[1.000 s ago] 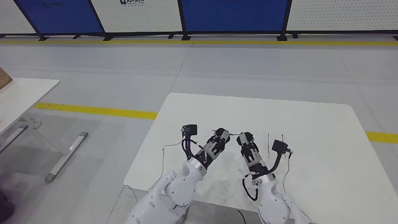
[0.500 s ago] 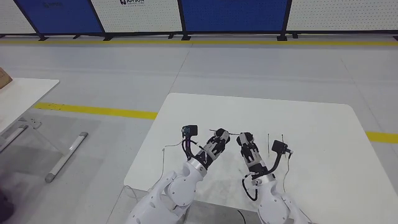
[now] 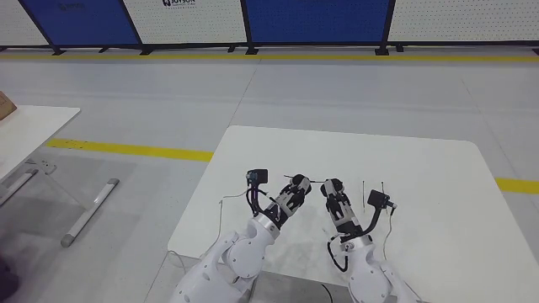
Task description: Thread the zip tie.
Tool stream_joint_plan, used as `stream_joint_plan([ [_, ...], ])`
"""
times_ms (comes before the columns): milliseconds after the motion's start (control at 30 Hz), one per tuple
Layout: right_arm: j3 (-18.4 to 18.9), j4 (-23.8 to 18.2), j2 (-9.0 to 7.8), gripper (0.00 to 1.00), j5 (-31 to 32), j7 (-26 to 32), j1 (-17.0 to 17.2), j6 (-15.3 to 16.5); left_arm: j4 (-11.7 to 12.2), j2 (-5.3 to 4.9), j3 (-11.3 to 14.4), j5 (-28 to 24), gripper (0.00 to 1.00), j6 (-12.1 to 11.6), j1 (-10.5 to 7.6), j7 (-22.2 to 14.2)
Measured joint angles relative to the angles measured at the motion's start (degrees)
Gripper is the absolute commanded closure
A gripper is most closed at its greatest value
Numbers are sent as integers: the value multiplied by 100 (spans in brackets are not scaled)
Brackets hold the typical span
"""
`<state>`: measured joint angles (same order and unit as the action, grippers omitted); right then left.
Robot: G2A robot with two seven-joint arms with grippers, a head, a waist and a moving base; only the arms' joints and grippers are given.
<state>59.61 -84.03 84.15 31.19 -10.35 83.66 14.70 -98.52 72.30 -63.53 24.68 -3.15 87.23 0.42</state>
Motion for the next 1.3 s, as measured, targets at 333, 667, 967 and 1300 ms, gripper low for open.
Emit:
stream_joint_plan([
  [333,14,-61,-2,100,144,-31,12,-89,-9,-13,-9,137,100,64,9,-69],
  [667,55,-114,-15,100,265,2,46,-156,-62,-14,13,184,95,136,19,-69],
  [967,100,-139,-25,100,336,11,53,-184,-69,-9,46,226,100,189,-5,-77],
  [1300,137,-152,-28,4,237,95,51,-160,-64,16,73,33,100,211,-35,32],
])
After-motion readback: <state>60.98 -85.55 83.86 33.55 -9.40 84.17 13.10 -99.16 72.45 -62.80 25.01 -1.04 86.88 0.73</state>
